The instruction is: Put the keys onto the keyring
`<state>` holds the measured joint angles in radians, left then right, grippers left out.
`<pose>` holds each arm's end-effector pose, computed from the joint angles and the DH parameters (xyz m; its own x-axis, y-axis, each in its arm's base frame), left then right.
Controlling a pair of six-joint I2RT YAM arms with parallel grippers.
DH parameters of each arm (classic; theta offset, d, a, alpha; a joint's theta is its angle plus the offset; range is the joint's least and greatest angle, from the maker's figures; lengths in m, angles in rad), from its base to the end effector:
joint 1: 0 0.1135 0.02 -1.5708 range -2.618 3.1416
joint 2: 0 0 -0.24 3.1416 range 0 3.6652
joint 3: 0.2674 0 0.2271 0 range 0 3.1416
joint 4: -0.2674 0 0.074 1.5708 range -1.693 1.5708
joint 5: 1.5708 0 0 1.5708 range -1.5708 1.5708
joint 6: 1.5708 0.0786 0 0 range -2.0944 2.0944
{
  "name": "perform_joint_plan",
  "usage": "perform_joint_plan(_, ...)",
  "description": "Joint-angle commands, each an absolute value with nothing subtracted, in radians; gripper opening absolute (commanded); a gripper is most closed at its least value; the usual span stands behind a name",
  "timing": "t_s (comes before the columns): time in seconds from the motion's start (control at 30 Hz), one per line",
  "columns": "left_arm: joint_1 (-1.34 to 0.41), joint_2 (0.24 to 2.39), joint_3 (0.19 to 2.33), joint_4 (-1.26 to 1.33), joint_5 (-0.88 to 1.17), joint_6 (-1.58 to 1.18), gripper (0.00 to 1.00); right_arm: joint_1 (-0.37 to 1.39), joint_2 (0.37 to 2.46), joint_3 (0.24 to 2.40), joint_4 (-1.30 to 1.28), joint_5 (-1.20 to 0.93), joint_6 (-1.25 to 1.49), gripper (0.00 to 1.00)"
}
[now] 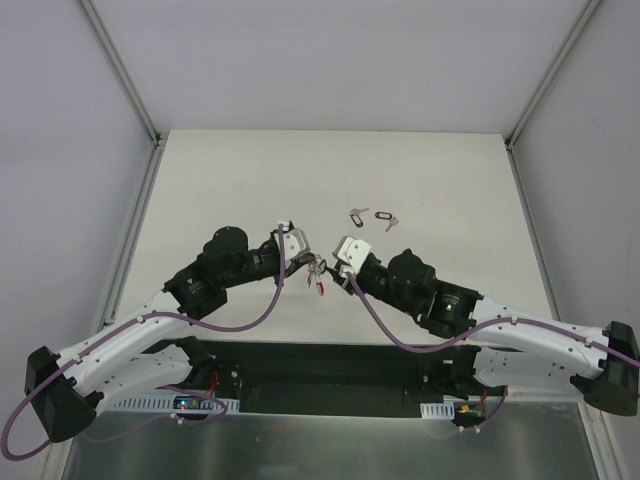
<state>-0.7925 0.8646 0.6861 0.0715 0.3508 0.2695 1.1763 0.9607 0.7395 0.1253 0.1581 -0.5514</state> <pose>0.1475 -0.1880 0.3005 0.1697 0.1841 -0.9682 0.8958 0.3807 0.2294 0.1115 0.2355 0.3062 0.4147 -0.3499 -0.8400 -0.7445 0.4002 -0.5343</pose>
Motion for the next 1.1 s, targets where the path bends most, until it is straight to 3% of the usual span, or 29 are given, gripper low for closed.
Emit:
perform_joint_plan(0.0,-0.799,0.854,0.683,0.155,0.321,0.241,0.0,1.183,0.988,0.773,0.238,0.239,-0.503,0.4)
perform_joint_plan(0.53,-0.801,0.845,0.675,0.169,0.314,0.229,0.0,1.178,1.108,0.798,0.319,0.322,-0.485,0.34)
perform_joint_plan(0.9,-0.801,0.805,0.626,0.251,0.296,0.203,0.0,1.172,1.12,0.772,0.33,0.266,-0.469,0.01)
perform_joint_plan(1.07,-0.799,0.782,0.577,0.334,0.301,0.172,0.0,1.172,1.111,0.738,0.388,0.164,-0.417,0.01)
